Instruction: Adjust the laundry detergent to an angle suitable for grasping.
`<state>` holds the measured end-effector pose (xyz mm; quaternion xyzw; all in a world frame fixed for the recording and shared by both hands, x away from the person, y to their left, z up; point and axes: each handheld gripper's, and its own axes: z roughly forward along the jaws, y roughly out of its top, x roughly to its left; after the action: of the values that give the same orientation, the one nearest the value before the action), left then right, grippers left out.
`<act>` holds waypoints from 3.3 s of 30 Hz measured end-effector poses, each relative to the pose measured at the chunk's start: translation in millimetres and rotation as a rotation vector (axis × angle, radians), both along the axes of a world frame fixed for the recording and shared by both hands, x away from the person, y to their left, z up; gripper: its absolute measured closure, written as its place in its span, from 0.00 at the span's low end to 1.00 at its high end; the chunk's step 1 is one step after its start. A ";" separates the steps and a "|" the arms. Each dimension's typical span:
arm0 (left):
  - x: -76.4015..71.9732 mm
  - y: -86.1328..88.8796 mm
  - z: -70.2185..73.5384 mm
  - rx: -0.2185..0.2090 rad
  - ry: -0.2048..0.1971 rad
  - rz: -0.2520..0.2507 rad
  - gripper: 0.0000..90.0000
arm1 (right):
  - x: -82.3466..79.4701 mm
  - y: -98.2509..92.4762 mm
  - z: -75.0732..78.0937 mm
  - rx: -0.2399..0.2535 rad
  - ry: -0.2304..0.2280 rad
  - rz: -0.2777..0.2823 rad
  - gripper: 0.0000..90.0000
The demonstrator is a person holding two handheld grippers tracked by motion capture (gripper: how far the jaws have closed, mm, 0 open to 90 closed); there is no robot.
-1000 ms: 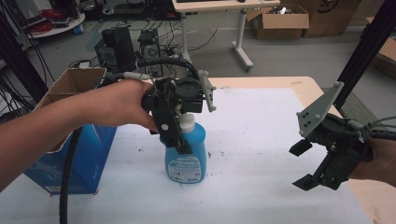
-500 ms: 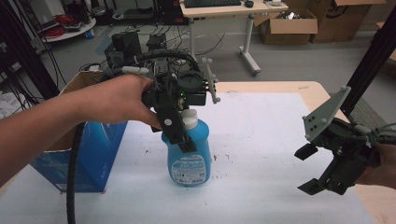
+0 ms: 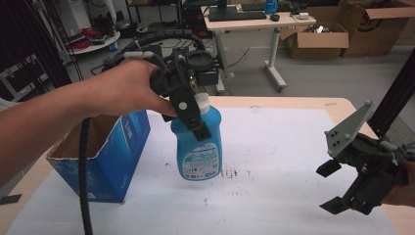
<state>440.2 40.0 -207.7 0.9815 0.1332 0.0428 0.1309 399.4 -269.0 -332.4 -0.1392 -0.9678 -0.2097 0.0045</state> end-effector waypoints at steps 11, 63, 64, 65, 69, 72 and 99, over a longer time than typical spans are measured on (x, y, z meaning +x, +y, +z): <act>6.2 10.7 36.8 0.011 -0.040 0.196 0.42 | 3.0 1.6 0.5 0.006 -0.001 0.019 0.21; -10.0 132.9 128.8 -0.134 -0.127 1.047 0.42 | 9.0 12.9 8.0 -0.018 -0.023 0.089 0.21; -10.4 135.4 129.9 -0.131 -0.128 1.057 0.42 | 9.2 13.4 7.9 -0.016 -0.025 0.091 0.21; -10.7 137.3 130.5 -0.131 -0.131 1.070 0.42 | 9.3 14.0 8.1 -0.017 -0.026 0.093 0.21; -11.8 145.3 132.1 -0.121 -0.142 1.110 0.42 | 10.0 17.0 7.7 -0.021 -0.030 0.102 0.21; -12.1 151.1 132.6 -0.116 -0.152 1.144 0.42 | 10.6 18.6 7.2 -0.022 -0.029 0.103 0.21; -7.5 178.5 76.6 -0.081 -0.163 1.268 0.42 | 11.5 15.7 7.9 -0.023 -0.035 0.095 0.21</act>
<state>432.6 218.6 -131.1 0.6998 0.6792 0.1813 0.1271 411.0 -253.4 -324.5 -0.0896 -0.9756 -0.2002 -0.0039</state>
